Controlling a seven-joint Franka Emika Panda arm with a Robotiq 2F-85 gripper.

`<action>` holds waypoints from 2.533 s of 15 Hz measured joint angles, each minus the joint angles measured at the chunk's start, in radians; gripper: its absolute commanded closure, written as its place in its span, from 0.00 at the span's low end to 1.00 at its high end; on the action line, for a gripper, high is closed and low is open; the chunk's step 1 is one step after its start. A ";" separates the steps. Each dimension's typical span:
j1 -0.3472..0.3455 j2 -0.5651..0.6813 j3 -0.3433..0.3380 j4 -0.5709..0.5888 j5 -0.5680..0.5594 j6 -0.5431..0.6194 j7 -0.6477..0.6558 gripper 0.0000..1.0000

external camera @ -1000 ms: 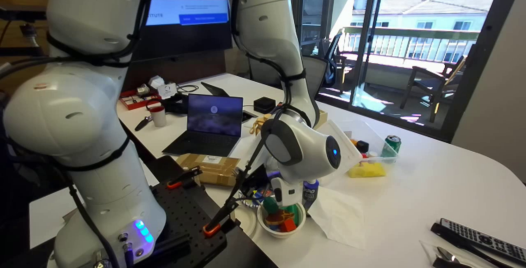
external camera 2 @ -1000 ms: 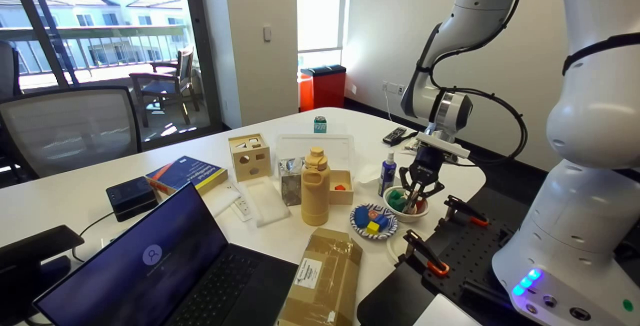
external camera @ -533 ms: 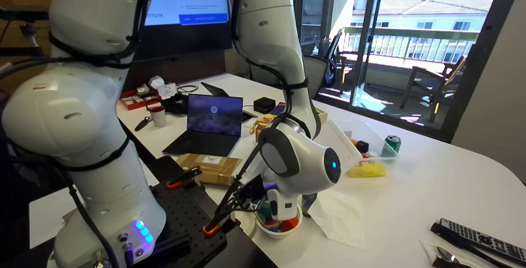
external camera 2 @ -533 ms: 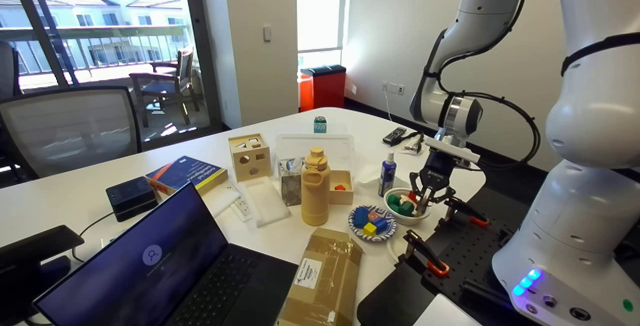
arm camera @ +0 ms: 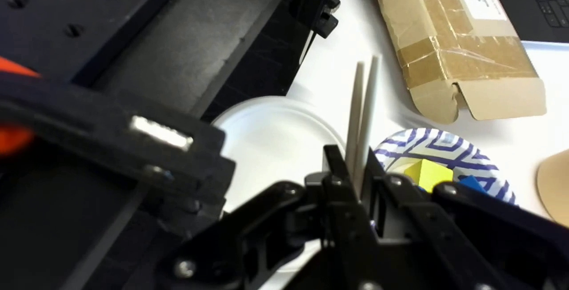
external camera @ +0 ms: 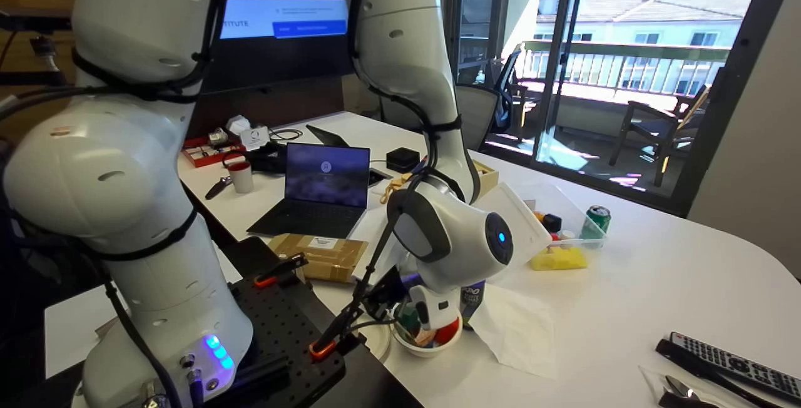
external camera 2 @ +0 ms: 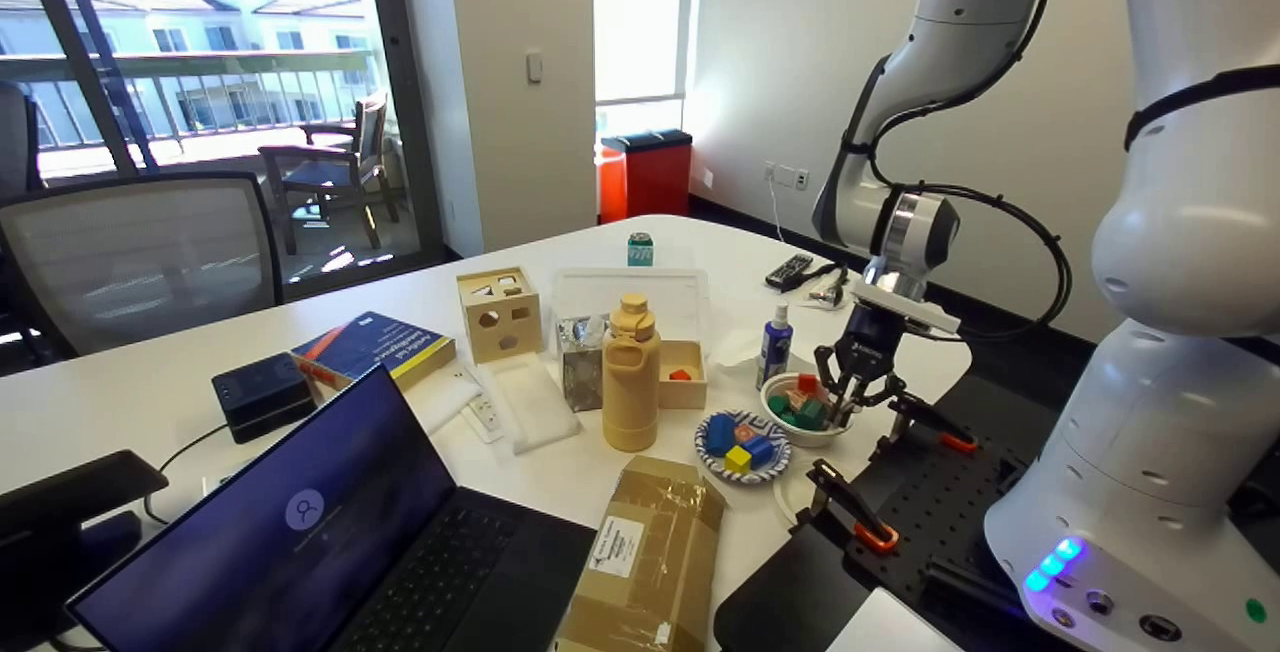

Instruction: Use the chopsticks to stir in the white bowl

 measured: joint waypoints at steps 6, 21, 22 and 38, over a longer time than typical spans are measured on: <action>-0.011 0.002 0.019 0.000 -0.014 -0.083 -0.055 0.97; 0.056 -0.010 0.021 -0.029 -0.024 0.122 0.142 0.97; 0.055 -0.012 0.030 -0.030 -0.014 0.128 0.127 0.97; 0.044 -0.011 0.041 -0.039 -0.005 0.090 0.084 0.97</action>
